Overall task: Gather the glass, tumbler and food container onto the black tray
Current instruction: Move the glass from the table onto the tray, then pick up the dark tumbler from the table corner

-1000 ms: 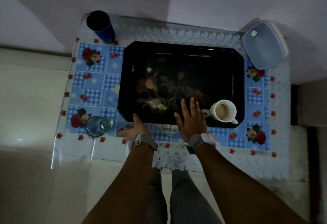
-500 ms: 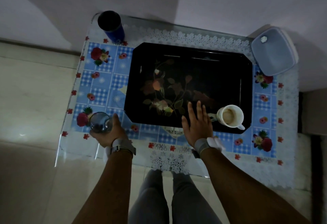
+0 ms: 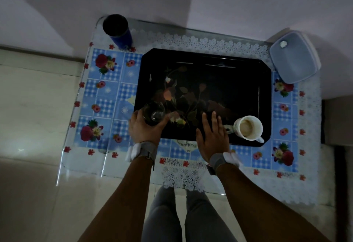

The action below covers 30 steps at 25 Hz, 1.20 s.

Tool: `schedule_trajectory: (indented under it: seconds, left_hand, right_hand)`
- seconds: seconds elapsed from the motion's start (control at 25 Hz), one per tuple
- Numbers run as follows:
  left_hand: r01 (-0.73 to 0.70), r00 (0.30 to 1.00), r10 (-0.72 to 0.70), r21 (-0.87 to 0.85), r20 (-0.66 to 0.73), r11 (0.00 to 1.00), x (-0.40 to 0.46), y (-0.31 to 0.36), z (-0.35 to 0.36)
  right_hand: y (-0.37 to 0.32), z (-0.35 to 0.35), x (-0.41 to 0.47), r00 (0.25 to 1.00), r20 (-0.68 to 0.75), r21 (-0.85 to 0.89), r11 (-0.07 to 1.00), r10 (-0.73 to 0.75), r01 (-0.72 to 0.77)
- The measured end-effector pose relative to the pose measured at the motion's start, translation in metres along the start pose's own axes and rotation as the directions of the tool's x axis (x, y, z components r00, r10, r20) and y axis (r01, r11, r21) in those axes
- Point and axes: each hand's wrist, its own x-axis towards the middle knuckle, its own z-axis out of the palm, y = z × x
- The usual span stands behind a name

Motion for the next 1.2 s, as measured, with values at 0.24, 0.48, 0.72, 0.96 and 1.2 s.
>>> schedule_trajectory:
  seconds: [0.24, 0.48, 0.72, 0.96, 1.2]
  left_hand:
    - [-0.033, 0.999, 0.031, 0.062, 0.032, 0.998, -0.003, 0.003, 0.005]
    - [-0.248, 0.967, 0.236, -0.153, -0.091, 0.957, 0.032, 0.055, -0.011]
    - [-0.147, 0.970, 0.150, 0.034, -0.192, 0.989, 0.128, 0.107, -0.015]
    - [-0.062, 0.985, 0.077, 0.096, -0.152, 0.993, 0.198, 0.117, -0.025]
    - [0.020, 1.000, -0.019, -0.118, 0.006, 0.993, 0.231, 0.123, -0.039]
  right_hand:
    - [-0.002, -0.005, 0.000, 0.999, 0.051, 0.023, 1.000, 0.006, -0.007]
    - [-0.003, -0.054, 0.039, 0.965, -0.246, 0.101, 0.992, 0.096, -0.073]
    - [0.058, -0.098, 0.081, 0.845, -0.275, 0.286, 0.878, 0.459, -0.385]
    - [0.114, -0.109, 0.089, 0.834, -0.033, 0.461, 0.749, 0.550, -0.476]
    - [0.124, -0.112, 0.091, 0.842, 0.113, 0.559, 0.667, 0.527, -0.492]
